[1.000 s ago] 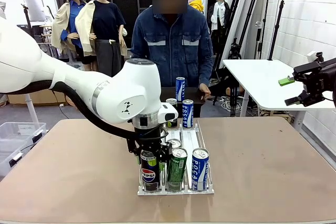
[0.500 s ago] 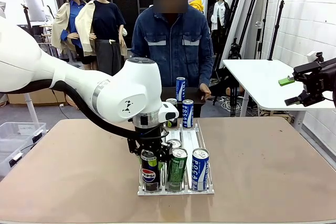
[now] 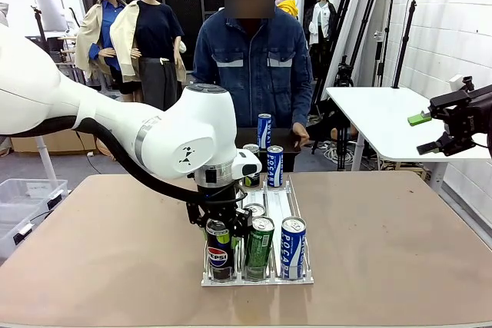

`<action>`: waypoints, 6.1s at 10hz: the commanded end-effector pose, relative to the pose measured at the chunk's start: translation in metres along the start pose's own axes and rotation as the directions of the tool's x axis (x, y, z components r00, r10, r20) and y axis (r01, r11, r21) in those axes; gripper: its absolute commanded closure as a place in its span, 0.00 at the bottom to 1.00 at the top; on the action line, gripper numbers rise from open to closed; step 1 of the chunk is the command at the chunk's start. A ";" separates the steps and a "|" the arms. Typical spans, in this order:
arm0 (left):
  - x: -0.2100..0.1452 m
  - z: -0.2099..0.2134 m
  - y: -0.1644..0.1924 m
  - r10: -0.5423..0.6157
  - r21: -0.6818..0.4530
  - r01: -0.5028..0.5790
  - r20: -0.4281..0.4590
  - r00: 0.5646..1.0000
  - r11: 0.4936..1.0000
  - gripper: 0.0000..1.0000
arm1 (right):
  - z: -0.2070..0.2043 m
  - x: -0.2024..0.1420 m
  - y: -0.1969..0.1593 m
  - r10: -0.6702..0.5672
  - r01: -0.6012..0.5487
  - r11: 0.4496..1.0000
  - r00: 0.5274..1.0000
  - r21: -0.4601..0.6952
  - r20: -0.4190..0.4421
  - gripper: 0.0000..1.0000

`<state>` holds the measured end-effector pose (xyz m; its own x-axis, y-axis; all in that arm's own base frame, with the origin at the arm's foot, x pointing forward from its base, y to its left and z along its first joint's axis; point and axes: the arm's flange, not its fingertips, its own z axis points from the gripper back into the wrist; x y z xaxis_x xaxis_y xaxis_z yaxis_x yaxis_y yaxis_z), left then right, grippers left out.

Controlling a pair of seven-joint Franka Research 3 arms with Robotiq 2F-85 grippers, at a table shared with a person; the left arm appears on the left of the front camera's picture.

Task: Retrieve and hand over the desired beverage to the person.
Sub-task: Pick up another can of the same type that the person held from the Automatic Can Dispenser, then place the picked can on the Handle tray extended by the person.

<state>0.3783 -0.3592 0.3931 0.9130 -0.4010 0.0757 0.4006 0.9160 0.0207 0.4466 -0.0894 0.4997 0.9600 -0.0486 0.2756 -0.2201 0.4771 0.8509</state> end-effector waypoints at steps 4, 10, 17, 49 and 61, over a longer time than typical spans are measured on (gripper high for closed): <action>0.001 0.012 0.001 -0.001 -0.025 0.002 0.005 1.000 1.000 0.89 | 0.000 0.000 0.000 -0.005 0.005 1.000 1.000 0.001 0.001 0.00; 0.007 0.106 -0.008 0.048 -0.019 -0.046 0.085 0.995 0.999 0.89 | 0.000 0.000 0.000 -0.005 0.005 1.000 1.000 0.001 0.001 0.00; 0.003 0.221 0.040 0.128 0.044 -0.136 0.159 0.979 0.990 0.89 | 0.000 0.000 0.000 -0.005 0.005 1.000 1.000 0.001 0.001 0.00; -0.044 0.195 0.248 0.251 0.034 -0.252 0.039 0.967 0.967 0.89 | 0.000 0.000 0.000 -0.005 0.005 1.000 1.000 0.001 0.001 0.00; -0.046 0.187 0.246 0.244 0.031 -0.245 0.029 0.969 0.969 0.89 | 0.000 0.000 0.000 -0.005 0.005 1.000 1.000 0.001 0.001 0.00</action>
<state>0.4204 -0.1140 0.5796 0.9807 -0.1654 0.1043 0.1628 0.9861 0.0323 0.4466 -0.0899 0.4995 0.9601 -0.0497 0.2752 -0.2193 0.4771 0.8511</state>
